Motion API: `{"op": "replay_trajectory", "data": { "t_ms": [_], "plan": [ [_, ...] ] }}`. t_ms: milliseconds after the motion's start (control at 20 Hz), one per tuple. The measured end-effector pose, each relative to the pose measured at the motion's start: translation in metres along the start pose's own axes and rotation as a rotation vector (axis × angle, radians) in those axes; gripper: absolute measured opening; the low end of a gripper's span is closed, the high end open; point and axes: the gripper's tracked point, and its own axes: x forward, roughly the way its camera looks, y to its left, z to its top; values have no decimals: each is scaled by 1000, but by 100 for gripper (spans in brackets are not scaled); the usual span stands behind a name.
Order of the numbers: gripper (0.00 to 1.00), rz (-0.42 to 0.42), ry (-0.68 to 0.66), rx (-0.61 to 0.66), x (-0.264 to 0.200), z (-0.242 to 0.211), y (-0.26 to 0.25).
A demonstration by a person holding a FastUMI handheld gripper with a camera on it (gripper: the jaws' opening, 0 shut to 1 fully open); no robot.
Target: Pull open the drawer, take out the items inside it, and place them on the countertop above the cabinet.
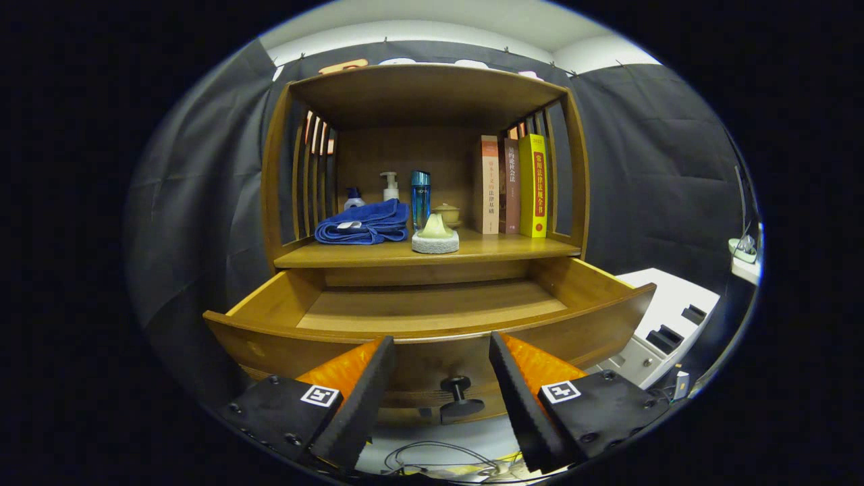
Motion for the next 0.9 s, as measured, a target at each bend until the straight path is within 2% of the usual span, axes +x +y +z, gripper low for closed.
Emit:
{"op": "replay_trajectory", "data": {
  "t_ms": [450, 900],
  "plan": [
    [92, -3, 32, -17, 16, 1, 8],
    [93, -12, 54, -47, 59, 11, 12]
  ]
}}
